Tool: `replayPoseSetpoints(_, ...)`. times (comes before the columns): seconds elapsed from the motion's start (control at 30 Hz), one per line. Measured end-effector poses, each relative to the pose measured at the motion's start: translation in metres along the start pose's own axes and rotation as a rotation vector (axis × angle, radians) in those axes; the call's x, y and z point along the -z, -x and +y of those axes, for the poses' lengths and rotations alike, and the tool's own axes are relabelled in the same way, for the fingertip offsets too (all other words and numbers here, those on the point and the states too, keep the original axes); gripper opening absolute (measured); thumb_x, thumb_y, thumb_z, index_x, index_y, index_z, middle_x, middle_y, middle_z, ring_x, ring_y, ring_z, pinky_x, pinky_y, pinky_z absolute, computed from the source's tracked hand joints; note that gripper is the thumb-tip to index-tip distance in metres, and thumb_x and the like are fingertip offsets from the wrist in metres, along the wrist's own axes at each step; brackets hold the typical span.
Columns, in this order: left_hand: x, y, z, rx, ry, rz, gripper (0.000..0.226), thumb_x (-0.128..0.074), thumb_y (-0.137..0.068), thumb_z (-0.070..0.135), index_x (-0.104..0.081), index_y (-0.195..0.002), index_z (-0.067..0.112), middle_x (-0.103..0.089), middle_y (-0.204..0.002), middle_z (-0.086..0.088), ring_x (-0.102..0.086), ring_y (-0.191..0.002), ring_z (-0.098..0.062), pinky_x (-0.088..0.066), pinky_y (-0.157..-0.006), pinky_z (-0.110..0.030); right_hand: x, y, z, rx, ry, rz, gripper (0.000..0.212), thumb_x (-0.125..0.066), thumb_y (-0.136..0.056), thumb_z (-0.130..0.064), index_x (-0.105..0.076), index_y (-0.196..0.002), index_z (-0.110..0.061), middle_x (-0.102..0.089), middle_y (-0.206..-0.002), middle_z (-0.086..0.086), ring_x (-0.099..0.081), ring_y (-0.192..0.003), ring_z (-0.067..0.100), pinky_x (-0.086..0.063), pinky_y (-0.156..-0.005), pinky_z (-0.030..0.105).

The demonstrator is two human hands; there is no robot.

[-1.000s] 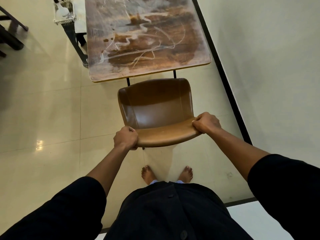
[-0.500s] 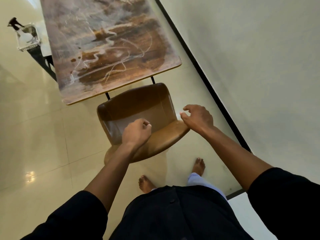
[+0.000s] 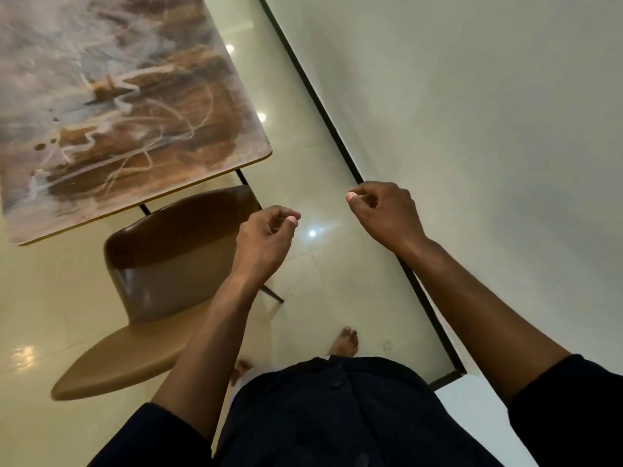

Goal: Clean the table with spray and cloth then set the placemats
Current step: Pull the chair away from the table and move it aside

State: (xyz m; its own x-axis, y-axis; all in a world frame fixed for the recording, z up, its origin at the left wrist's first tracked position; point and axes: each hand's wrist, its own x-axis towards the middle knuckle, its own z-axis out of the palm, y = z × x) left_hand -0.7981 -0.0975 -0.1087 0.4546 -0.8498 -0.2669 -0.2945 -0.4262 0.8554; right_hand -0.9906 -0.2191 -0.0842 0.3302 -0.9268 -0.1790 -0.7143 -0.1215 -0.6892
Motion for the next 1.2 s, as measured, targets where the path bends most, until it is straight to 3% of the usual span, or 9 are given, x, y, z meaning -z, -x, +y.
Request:
replayPoseSetpoints(0.2,-0.025,-0.042,0.05,-0.016,0.042,0.05,0.017,-0.061,-0.107,0.028,-0.074,-0.108,0.038,-0.077,-0.106,0.013,-0.074,-0.098,-0.002,-0.064,-0.093,-0.042,0.044,-0.053,0.012,0.027,-0.03,0.004,0.022,-0.063,-0.099,-0.038,-0.078,-0.11,-0.026,-0.072,-0.093,-0.013,-0.067,-0.087,0.004,-0.049,-0.08,0.024)
replayPoseSetpoints(0.47,-0.03,-0.149,0.091,-0.061,0.054,0.091,0.019,-0.059,-0.108,0.024,-0.076,-0.112,0.031,-0.079,-0.107,0.007,-0.075,-0.097,-0.005,-0.064,-0.092,-0.041,0.053,-0.166,-0.01,0.087,-0.03,-0.017,0.023,-0.062,-0.099,-0.039,-0.078,-0.109,-0.026,-0.075,-0.096,-0.011,-0.069,-0.088,0.004,-0.052,-0.083,0.025)
replayPoseSetpoints(0.67,-0.011,-0.256,0.105,-0.024,0.114,0.122,0.02,-0.059,-0.106,0.026,-0.077,-0.111,0.033,-0.079,-0.103,0.01,-0.076,-0.095,-0.004,-0.063,-0.091,-0.044,0.05,-0.274,-0.044,0.102,0.001,-0.028,0.022,-0.061,-0.099,-0.039,-0.079,-0.104,-0.026,-0.076,-0.094,-0.011,-0.07,-0.085,0.004,-0.055,-0.081,0.028)
replayPoseSetpoints(0.9,0.027,-0.359,0.119,0.012,0.131,0.146,0.02,-0.059,-0.107,0.019,-0.076,-0.108,0.028,-0.079,-0.102,0.008,-0.075,-0.096,-0.005,-0.063,-0.089,-0.037,0.029,-0.39,-0.091,0.128,0.004,-0.074,0.023,-0.062,-0.099,-0.039,-0.079,-0.105,-0.024,-0.076,-0.092,-0.011,-0.069,-0.086,0.004,-0.055,-0.083,0.028)
replayPoseSetpoints(1.13,0.048,-0.444,0.126,0.046,0.172,0.22,0.018,-0.058,-0.098,0.034,-0.075,-0.1,0.04,-0.079,-0.101,0.011,-0.075,-0.097,-0.01,-0.062,-0.088,-0.04,0.011,-0.503,-0.134,0.209,-0.023,-0.125,0.018,-0.064,-0.099,-0.035,-0.079,-0.103,-0.026,-0.075,-0.088,-0.013,-0.069,-0.084,0.004,-0.054,-0.08,0.026)
replayPoseSetpoints(1.2,0.051,-0.476,0.128,0.07,0.19,0.26,0.019,-0.06,-0.102,0.027,-0.074,-0.099,0.04,-0.079,-0.101,0.011,-0.076,-0.097,-0.011,-0.062,-0.089,-0.043,0.005,-0.544,-0.144,0.25,-0.018,-0.153,0.018,-0.064,-0.099,-0.034,-0.079,-0.103,-0.025,-0.075,-0.089,-0.012,-0.069,-0.085,0.003,-0.055,-0.08,0.026)
